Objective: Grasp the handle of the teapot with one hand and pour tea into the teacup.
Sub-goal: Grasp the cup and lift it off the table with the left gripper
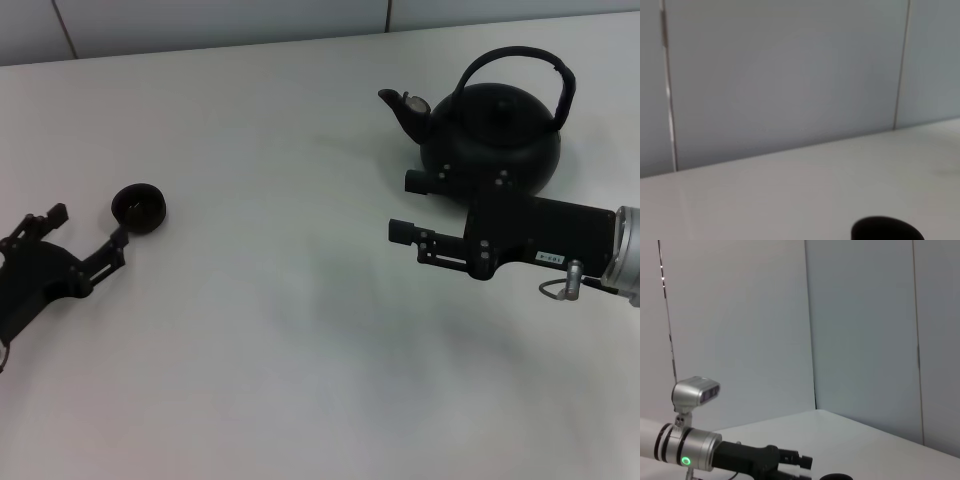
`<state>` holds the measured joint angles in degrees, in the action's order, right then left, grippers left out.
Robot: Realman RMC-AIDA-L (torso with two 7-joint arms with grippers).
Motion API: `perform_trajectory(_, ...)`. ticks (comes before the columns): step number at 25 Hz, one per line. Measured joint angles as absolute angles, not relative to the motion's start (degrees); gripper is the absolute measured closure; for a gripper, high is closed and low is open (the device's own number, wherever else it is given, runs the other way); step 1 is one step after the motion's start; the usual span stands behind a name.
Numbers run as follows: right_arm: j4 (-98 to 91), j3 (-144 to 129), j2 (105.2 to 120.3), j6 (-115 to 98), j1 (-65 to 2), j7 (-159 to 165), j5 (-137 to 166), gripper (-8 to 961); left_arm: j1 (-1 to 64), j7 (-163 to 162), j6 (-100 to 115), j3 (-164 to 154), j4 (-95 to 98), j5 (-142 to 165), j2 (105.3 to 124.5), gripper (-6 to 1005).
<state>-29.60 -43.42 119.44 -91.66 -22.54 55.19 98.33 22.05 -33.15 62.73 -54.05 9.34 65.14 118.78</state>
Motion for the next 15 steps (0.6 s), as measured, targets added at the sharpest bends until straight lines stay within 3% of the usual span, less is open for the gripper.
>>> perform_trajectory(15,-30.1,-43.2,119.34,-90.6,-22.6,55.2,98.1,333,25.1,-33.1,57.8,-58.2,9.5,64.9,118.97,138)
